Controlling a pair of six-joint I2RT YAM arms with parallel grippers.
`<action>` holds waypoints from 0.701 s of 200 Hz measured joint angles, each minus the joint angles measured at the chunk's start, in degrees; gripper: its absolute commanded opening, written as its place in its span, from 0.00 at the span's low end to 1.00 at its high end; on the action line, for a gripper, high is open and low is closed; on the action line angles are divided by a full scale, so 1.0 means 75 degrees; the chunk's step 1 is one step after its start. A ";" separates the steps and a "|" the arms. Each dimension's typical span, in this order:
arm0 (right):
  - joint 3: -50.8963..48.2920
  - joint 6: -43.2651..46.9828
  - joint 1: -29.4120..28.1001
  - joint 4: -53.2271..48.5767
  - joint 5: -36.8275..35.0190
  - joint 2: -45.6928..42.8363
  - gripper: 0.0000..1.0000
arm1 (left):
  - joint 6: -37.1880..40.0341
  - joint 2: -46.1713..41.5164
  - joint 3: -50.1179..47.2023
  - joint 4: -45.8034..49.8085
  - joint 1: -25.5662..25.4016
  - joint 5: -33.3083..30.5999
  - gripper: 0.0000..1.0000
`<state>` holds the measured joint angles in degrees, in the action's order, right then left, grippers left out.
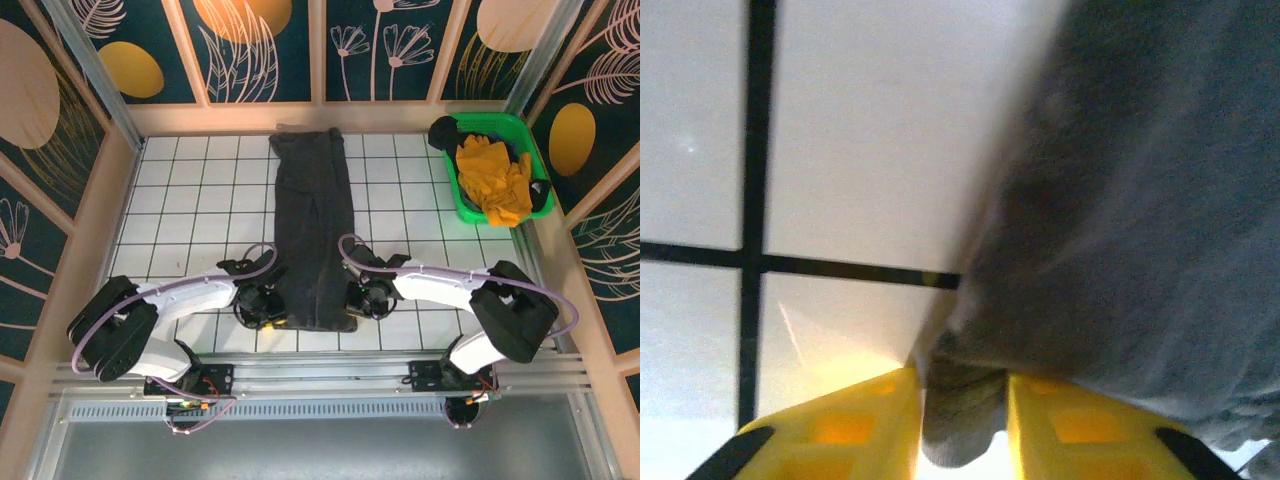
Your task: Fold and stack the t-shirts
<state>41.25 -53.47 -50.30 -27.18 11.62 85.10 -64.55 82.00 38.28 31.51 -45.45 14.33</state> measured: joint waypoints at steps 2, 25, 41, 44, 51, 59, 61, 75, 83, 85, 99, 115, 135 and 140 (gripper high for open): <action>-0.0009 -0.0015 -0.0012 0.0003 0.0000 -0.0009 0.00 | -0.0064 0.0012 0.0000 -0.0076 0.0000 -0.0003 0.06; -0.0105 -0.0149 -0.0105 0.0032 0.0003 -0.0119 0.00 | -0.0096 -0.0020 0.0012 -0.0638 -0.0044 -0.0041 0.00; -0.0128 -0.0187 -0.0143 -0.0020 0.0006 -0.0184 0.00 | -0.0169 -0.0402 -0.0277 -0.0711 -0.0044 -0.0050 0.00; -0.0131 -0.0187 -0.0146 -0.0032 0.0009 -0.0192 0.00 | -0.0187 -0.0516 -0.0353 -0.0714 -0.0044 -0.0029 0.00; -0.0143 -0.0198 -0.0163 -0.0047 0.0017 -0.0216 0.00 | -0.0227 -0.0796 -0.0551 -0.0705 -0.0041 0.0017 0.00; -0.0152 -0.0216 -0.0184 -0.0090 0.0052 -0.0242 0.00 | -0.0274 -0.1116 -0.0775 -0.0679 -0.0044 0.0090 0.00; -0.0154 -0.0219 -0.0189 -0.0099 0.0058 -0.0251 0.00 | -0.0280 -0.1209 -0.0845 -0.0662 -0.0044 0.0117 0.00; -0.0163 -0.0306 -0.0242 -0.0204 0.0125 -0.0341 0.00 | -0.0393 -0.1693 -0.1177 -0.0557 -0.0044 0.0300 0.00; -0.0166 -0.0358 -0.0262 -0.0233 0.0181 -0.0408 0.00 | -0.0475 -0.1915 -0.1291 -0.0484 -0.0044 0.0379 0.00; -0.0169 -0.0367 -0.0265 -0.0239 0.0201 -0.0425 0.00 | -0.0498 -0.1961 -0.1306 -0.0469 -0.0044 0.0399 0.00; -0.0172 -0.0493 -0.0271 -0.0289 0.0277 -0.0592 0.00 | -0.0635 -0.2186 -0.1285 -0.0420 -0.0044 0.0440 0.00; -0.0149 -0.0615 -0.0213 -0.0350 0.0347 -0.0799 0.00 | -0.0758 -0.2247 -0.1023 -0.0382 -0.0044 0.0408 0.00; 0.0079 -0.0740 0.0012 -0.0530 0.0460 -0.0915 0.00 | -0.0866 -0.2224 -0.0332 -0.0338 -0.0044 0.0143 0.00; 0.0184 -0.0746 0.0119 -0.0592 0.0472 -0.0918 0.00 | -0.0877 -0.2218 -0.0160 -0.0338 -0.0044 0.0058 0.00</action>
<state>42.63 -59.07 -49.41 -31.62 15.16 78.22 -71.13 65.36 37.08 28.97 -45.78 14.76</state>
